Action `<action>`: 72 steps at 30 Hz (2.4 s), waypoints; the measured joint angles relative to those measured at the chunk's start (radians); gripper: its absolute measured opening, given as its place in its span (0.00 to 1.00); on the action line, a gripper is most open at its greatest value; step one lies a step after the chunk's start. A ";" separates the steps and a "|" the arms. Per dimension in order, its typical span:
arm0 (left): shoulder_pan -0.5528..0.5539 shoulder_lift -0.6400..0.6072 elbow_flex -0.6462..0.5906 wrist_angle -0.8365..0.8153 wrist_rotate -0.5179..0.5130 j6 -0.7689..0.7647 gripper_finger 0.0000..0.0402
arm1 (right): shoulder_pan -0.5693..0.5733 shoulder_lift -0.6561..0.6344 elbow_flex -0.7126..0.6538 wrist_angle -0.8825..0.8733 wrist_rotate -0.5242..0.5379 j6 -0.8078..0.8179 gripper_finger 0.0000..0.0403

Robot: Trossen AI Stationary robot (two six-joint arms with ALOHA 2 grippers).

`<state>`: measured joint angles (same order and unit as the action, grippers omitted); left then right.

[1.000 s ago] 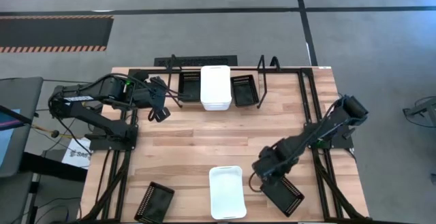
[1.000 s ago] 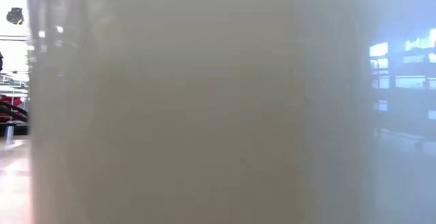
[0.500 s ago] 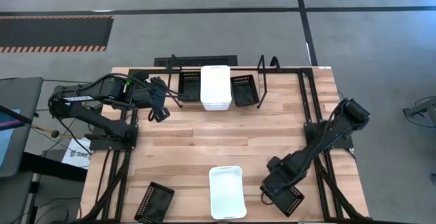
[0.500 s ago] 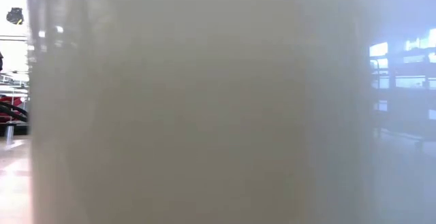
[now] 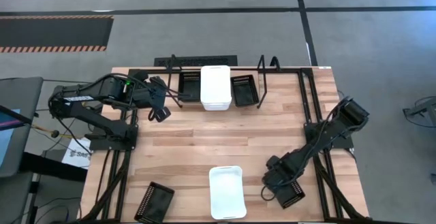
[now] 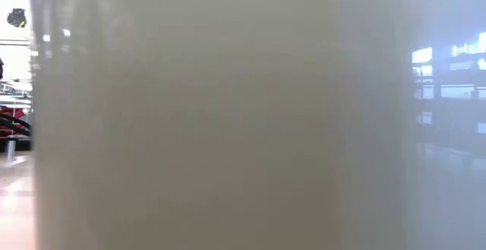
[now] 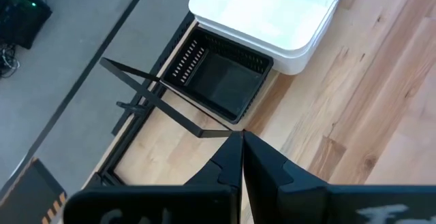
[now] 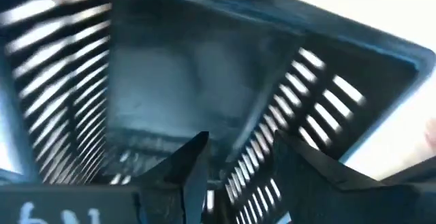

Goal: Stack baskets on shelf by color
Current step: Stack the black bin on top of the right black bin on the shelf

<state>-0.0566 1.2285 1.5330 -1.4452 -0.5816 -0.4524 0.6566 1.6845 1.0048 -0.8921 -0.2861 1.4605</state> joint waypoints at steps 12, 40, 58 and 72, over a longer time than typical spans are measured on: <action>0.000 0.000 0.000 0.005 -0.003 -0.030 0.00 | -0.073 -0.051 0.102 -0.037 0.049 -0.003 0.44; 0.000 0.000 0.000 0.005 -0.009 -0.019 0.00 | 0.035 -0.050 0.024 -0.116 -0.002 0.165 0.46; 0.000 0.000 0.000 0.007 -0.009 -0.031 0.00 | -0.045 -0.050 0.112 -0.331 0.013 0.162 0.46; 0.000 0.000 0.000 0.007 -0.028 -0.018 0.00 | -0.005 -0.044 0.061 -0.281 0.033 0.203 0.46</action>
<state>-0.0566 1.2289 1.5330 -1.4380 -0.6094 -0.4707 0.6518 1.6409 1.0656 -1.1733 -0.2530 1.6636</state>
